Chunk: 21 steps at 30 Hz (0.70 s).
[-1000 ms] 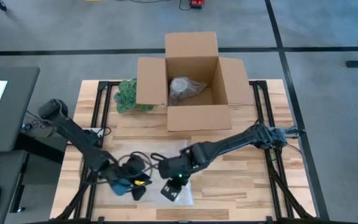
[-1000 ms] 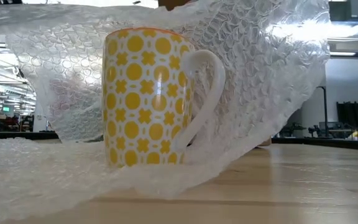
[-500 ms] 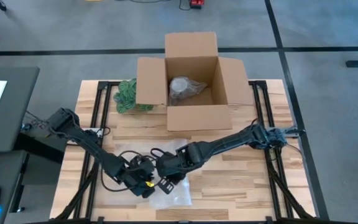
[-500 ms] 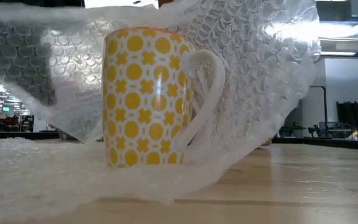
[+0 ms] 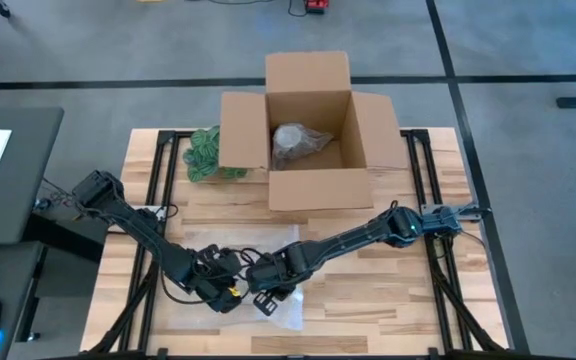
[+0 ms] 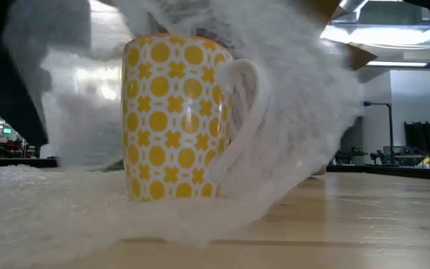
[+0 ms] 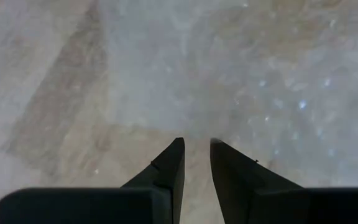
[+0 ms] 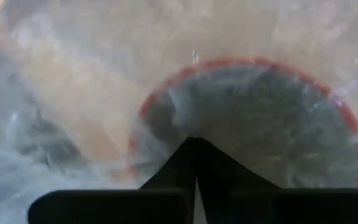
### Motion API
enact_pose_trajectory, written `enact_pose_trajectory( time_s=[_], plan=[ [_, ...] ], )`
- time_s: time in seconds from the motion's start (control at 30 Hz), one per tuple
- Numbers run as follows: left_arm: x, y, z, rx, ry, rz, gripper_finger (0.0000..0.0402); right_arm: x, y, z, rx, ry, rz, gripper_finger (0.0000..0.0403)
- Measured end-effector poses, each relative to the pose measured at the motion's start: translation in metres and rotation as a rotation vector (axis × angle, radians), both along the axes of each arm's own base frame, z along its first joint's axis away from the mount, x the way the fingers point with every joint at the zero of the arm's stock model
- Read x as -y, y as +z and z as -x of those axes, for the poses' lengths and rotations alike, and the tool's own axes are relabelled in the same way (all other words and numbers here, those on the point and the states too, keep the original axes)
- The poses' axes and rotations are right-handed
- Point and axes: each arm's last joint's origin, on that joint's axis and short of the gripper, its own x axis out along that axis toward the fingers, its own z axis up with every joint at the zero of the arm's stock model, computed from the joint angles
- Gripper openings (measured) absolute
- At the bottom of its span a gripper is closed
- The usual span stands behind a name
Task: Wrap mug
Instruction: Wrap the yellow mug with bubble wrap
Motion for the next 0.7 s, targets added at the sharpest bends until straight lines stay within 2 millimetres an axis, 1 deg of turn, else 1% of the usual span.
enact_pose_trajectory(
  time_s=[0.13, 0.17, 0.3, 0.4, 0.53, 0.7],
  plan=[
    [-0.003, 0.014, 0.006, 0.028, -0.003, 0.023, 0.0056, 0.003, -0.009, -0.003, -0.017, 0.002, 0.013, 0.0000],
    [-0.005, 0.018, 0.008, 0.036, -0.003, 0.028, 0.0056, 0.004, -0.015, -0.005, -0.023, -0.004, 0.019, 0.0000],
    [-0.009, 0.033, 0.013, 0.083, -0.001, 0.053, 0.0056, 0.008, -0.026, -0.008, -0.050, -0.008, 0.026, 0.0000],
    [-0.012, 0.043, 0.016, 0.122, -0.002, 0.067, 0.0056, 0.009, -0.028, -0.009, -0.058, -0.001, 0.011, 0.0000],
    [-0.015, 0.053, 0.020, 0.157, 0.007, 0.090, 0.0056, 0.010, -0.020, -0.007, -0.051, -0.013, 0.002, 0.0000],
    [-0.018, 0.061, 0.023, 0.194, 0.013, 0.105, 0.0056, 0.014, 0.003, 0.000, -0.034, -0.049, -0.011, 0.0000]
  ],
)
